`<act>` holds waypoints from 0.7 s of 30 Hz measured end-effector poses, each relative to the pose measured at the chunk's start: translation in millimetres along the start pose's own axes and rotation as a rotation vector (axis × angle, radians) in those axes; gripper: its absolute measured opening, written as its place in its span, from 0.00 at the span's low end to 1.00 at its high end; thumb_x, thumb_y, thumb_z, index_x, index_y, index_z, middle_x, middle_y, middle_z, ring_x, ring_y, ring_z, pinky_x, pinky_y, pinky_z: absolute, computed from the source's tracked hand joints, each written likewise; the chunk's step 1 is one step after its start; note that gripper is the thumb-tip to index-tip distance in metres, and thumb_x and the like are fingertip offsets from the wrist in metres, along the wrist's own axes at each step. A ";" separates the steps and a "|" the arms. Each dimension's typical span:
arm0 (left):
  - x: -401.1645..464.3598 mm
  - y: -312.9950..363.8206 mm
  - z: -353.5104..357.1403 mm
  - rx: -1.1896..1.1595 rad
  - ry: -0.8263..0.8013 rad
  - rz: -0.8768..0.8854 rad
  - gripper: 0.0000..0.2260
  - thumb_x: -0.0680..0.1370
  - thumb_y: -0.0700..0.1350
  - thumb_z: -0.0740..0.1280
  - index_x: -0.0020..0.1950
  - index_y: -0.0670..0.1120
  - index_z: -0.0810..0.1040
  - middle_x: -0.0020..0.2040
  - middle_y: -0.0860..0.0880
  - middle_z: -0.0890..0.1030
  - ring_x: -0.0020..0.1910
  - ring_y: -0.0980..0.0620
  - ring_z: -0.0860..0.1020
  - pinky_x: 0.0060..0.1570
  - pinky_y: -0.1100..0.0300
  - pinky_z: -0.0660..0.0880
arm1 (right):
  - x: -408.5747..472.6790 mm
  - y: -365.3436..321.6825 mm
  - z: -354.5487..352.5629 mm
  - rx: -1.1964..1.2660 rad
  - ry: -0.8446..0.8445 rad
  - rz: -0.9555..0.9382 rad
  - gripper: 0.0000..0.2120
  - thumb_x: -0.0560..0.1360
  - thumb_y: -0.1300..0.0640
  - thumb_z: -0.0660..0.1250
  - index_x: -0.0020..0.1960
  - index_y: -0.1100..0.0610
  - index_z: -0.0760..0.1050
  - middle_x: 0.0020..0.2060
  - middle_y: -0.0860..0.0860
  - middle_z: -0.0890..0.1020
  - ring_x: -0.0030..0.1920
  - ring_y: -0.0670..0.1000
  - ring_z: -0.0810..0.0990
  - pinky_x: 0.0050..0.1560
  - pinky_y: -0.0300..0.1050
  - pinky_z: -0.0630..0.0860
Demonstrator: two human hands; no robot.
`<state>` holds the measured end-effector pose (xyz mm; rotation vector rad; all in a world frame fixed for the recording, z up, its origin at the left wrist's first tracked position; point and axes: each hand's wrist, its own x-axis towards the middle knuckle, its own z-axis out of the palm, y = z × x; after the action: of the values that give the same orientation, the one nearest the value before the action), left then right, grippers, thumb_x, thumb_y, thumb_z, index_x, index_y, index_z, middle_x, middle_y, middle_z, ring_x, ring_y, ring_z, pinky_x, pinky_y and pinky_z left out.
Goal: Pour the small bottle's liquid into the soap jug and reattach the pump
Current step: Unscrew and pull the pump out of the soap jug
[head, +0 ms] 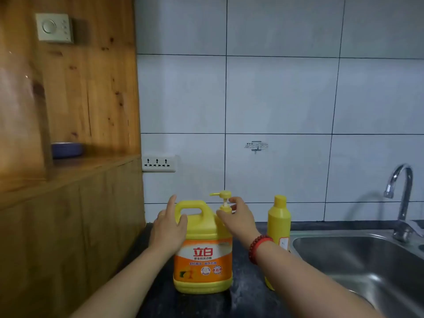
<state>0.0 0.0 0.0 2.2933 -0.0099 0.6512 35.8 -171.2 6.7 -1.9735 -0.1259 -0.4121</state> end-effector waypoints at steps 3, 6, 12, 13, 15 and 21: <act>1.3 0.0 2.1 0.023 -0.010 0.039 0.25 0.79 0.51 0.54 0.74 0.56 0.48 0.65 0.43 0.69 0.59 0.45 0.71 0.54 0.52 0.71 | -0.2 -1.1 -0.5 -0.031 0.018 -0.010 0.22 0.72 0.52 0.67 0.63 0.54 0.67 0.42 0.45 0.72 0.38 0.42 0.71 0.36 0.37 0.68; 1.7 -0.5 5.8 0.042 -0.032 0.048 0.25 0.79 0.50 0.55 0.74 0.57 0.49 0.66 0.43 0.68 0.60 0.46 0.70 0.55 0.53 0.71 | 0.7 1.1 1.4 -0.038 0.011 -0.010 0.20 0.72 0.52 0.66 0.61 0.54 0.68 0.46 0.49 0.75 0.42 0.46 0.73 0.42 0.40 0.69; 2.1 -3.1 11.4 0.083 -0.035 0.071 0.24 0.79 0.51 0.55 0.73 0.57 0.51 0.69 0.43 0.65 0.63 0.45 0.68 0.59 0.48 0.71 | -0.8 5.6 3.2 -0.032 0.027 -0.036 0.15 0.72 0.51 0.67 0.57 0.53 0.70 0.38 0.42 0.71 0.37 0.40 0.70 0.34 0.33 0.67; 2.1 -3.5 12.1 0.086 -0.031 0.071 0.24 0.79 0.52 0.55 0.73 0.57 0.51 0.69 0.43 0.65 0.63 0.45 0.68 0.59 0.48 0.71 | -1.1 6.2 3.1 -0.028 0.028 -0.041 0.14 0.72 0.51 0.67 0.55 0.52 0.70 0.37 0.41 0.71 0.36 0.39 0.70 0.34 0.33 0.67; 1.8 -3.6 13.0 0.092 -0.024 0.067 0.25 0.78 0.52 0.55 0.73 0.58 0.50 0.69 0.44 0.65 0.63 0.45 0.69 0.59 0.48 0.71 | -1.5 6.8 2.9 -0.017 0.030 -0.048 0.11 0.71 0.51 0.68 0.49 0.49 0.69 0.37 0.40 0.71 0.36 0.39 0.70 0.34 0.33 0.67; 0.3 -5.9 15.8 0.152 -0.042 0.043 0.31 0.75 0.61 0.58 0.72 0.60 0.46 0.70 0.44 0.65 0.63 0.44 0.69 0.58 0.47 0.73 | -1.3 6.0 2.1 -0.002 0.058 -0.053 0.11 0.68 0.49 0.71 0.45 0.48 0.70 0.36 0.38 0.73 0.37 0.38 0.72 0.34 0.34 0.68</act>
<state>8.5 -6.2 -13.2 2.4593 -0.0311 0.6450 36.7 -171.8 0.2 -1.9621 -0.1415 -0.5034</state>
